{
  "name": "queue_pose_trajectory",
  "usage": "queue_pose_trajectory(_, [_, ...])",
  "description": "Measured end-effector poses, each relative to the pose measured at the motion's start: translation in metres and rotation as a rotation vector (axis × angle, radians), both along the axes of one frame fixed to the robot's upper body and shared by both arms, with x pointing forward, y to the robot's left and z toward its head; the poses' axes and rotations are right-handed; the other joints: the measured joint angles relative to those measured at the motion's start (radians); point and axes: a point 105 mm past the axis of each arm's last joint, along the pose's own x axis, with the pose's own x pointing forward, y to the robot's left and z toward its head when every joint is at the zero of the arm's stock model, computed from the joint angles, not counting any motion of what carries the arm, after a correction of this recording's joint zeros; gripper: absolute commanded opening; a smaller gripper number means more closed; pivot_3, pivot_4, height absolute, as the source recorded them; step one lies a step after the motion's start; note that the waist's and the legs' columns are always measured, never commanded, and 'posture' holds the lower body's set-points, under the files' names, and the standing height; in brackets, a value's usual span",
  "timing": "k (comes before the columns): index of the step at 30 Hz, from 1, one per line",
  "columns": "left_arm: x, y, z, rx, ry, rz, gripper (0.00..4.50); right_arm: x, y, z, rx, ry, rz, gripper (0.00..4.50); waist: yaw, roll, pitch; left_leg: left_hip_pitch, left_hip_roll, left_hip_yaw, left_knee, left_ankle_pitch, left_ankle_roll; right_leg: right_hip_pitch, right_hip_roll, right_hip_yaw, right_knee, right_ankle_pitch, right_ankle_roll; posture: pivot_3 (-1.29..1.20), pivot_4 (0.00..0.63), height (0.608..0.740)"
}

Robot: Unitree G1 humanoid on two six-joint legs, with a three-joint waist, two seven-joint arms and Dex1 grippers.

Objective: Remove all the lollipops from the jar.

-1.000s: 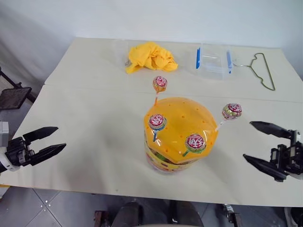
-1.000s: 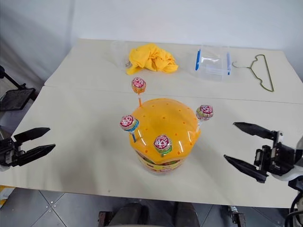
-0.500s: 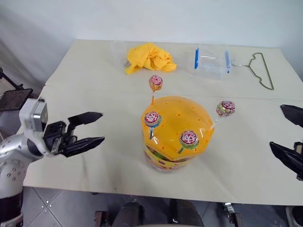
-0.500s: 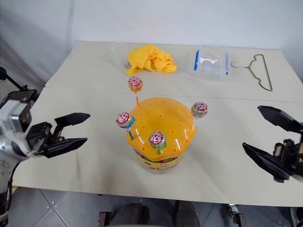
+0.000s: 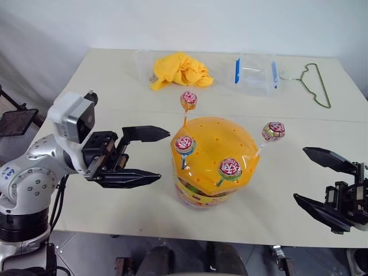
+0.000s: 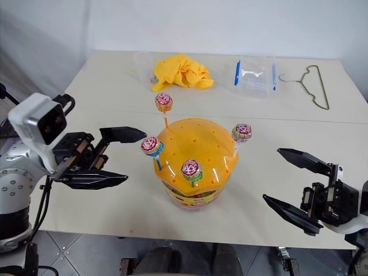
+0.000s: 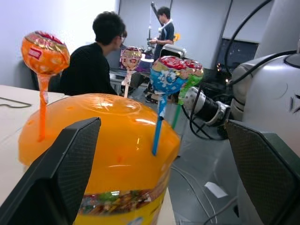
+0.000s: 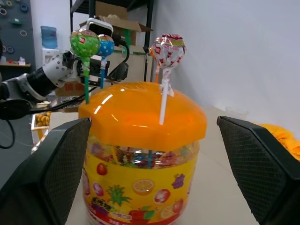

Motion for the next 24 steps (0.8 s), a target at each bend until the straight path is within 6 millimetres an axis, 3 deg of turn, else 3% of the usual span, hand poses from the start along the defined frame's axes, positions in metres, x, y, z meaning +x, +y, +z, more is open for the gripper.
queue_pose_trajectory(2, [0.001, -0.004, 0.000, -0.013, -0.004, -0.005, 3.91, 0.001, -0.001, -0.001, -0.002, 0.004, -0.007, 4.50, 0.002, 0.000, 0.000, 0.000, 0.000, 0.000, 0.000, 0.000, 0.000, 0.000, 0.000, 0.000, 0.000, 0.000, 0.000, 0.00, 0.150, 0.740])
queue_pose_trajectory(13, [0.000, -0.024, -0.005, -0.024, -0.034, -0.035, 0.59, 0.000, -0.005, -0.001, -0.001, 0.014, -0.036, 4.50, 0.001, 0.000, 0.000, 0.000, -0.001, -0.001, 0.001, 0.000, 0.000, 0.000, 0.000, 0.000, 0.000, 0.000, 0.000, 0.00, 0.150, 0.740])
queue_pose_trajectory(16, [0.000, -0.029, -0.002, -0.038, -0.053, -0.054, 0.59, 0.001, -0.005, -0.001, 0.002, 0.014, -0.042, 4.50, 0.002, 0.000, 0.000, 0.000, -0.001, -0.001, 0.001, 0.001, 0.001, 0.001, 0.000, 0.000, 0.000, 0.000, 0.001, 0.00, 0.150, 0.740])
queue_pose_trajectory(19, [0.000, -0.030, -0.002, -0.048, -0.054, -0.059, 0.02, 0.001, -0.005, -0.001, 0.004, 0.013, -0.048, 4.50, 0.002, 0.000, 0.000, 0.000, -0.002, -0.001, 0.001, 0.001, 0.001, 0.001, -0.001, 0.000, 0.000, 0.000, 0.001, 0.00, 0.150, 0.740])
queue_pose_trajectory(24, [0.002, -0.032, 0.005, -0.110, -0.038, -0.057, 0.02, 0.002, -0.006, 0.001, 0.009, 0.004, -0.058, 4.50, 0.003, 0.000, 0.000, -0.001, -0.002, -0.001, 0.002, 0.001, 0.001, 0.001, -0.001, -0.001, 0.000, 0.000, 0.001, 0.00, 0.150, 0.740])
